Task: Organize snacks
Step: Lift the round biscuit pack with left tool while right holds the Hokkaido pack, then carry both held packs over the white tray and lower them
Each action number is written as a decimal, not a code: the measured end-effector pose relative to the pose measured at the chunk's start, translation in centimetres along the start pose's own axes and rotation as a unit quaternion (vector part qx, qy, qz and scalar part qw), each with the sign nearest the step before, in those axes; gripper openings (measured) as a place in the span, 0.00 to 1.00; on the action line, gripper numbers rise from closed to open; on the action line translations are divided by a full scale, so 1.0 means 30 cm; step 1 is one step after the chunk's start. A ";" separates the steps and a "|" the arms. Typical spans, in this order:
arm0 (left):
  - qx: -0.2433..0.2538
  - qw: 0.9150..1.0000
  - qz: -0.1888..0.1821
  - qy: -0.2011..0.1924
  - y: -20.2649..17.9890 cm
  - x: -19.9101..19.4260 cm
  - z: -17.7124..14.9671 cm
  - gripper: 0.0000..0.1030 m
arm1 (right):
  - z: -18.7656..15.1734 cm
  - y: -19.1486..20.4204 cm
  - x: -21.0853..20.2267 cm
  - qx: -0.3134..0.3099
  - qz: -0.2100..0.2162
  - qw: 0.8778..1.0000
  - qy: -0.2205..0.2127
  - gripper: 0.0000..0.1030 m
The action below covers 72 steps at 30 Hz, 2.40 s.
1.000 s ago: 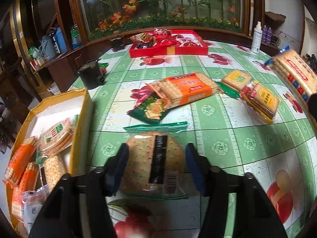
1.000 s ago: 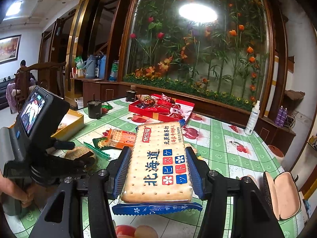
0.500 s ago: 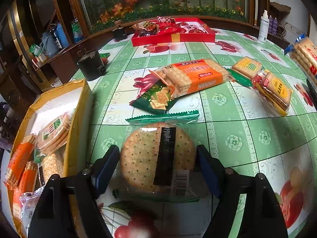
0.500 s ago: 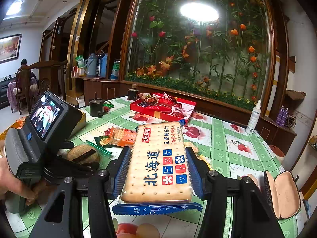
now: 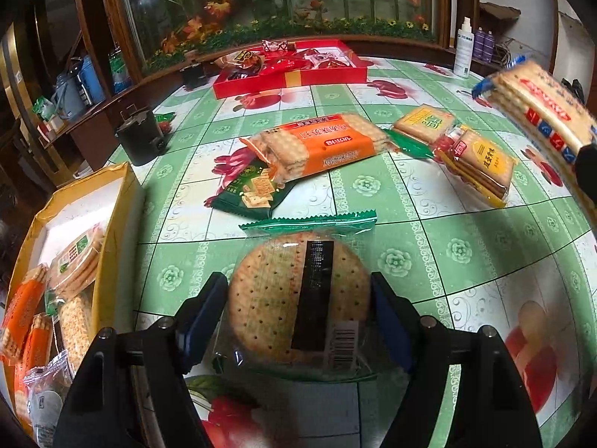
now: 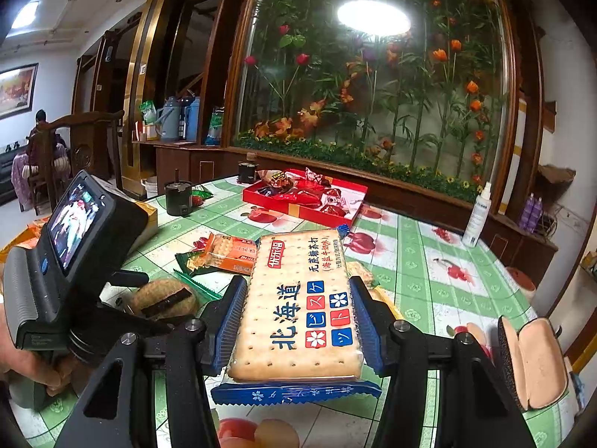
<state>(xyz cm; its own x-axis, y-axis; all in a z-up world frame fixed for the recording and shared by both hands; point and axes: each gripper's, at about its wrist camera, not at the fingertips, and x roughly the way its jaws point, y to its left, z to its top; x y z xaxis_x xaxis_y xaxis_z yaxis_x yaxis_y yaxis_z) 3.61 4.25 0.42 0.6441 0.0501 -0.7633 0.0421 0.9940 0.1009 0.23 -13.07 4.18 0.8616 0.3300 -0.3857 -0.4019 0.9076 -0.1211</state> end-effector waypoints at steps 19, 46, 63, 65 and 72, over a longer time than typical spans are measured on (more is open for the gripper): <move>-0.012 0.998 0.013 -0.058 0.012 -0.148 0.013 0.73 | -0.016 -0.075 0.067 0.067 0.025 0.995 0.062 0.57; -0.034 0.991 0.047 -0.122 0.155 -0.414 -0.054 0.73 | 0.035 0.083 0.077 0.086 0.099 0.989 0.071 0.57; -0.130 0.981 0.086 -0.116 0.508 -0.468 -0.197 0.73 | 0.226 0.515 0.184 0.033 0.202 0.975 0.090 0.58; -0.142 0.980 0.091 -0.110 0.548 -0.465 -0.222 0.73 | 0.238 0.556 0.213 0.030 0.212 0.972 0.099 0.58; -0.168 0.977 0.099 -0.090 0.634 -0.432 -0.297 0.73 | 0.280 0.686 0.319 0.029 0.236 0.963 0.124 0.58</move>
<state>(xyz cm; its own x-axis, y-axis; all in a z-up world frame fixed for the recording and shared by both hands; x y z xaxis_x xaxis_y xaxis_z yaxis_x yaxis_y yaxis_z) -10.72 23.38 6.54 0.7392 0.2564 -0.6227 -0.3303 0.9439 -0.0034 2.81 10.95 5.68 0.4838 0.6433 -0.5933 -0.7058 0.6877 0.1700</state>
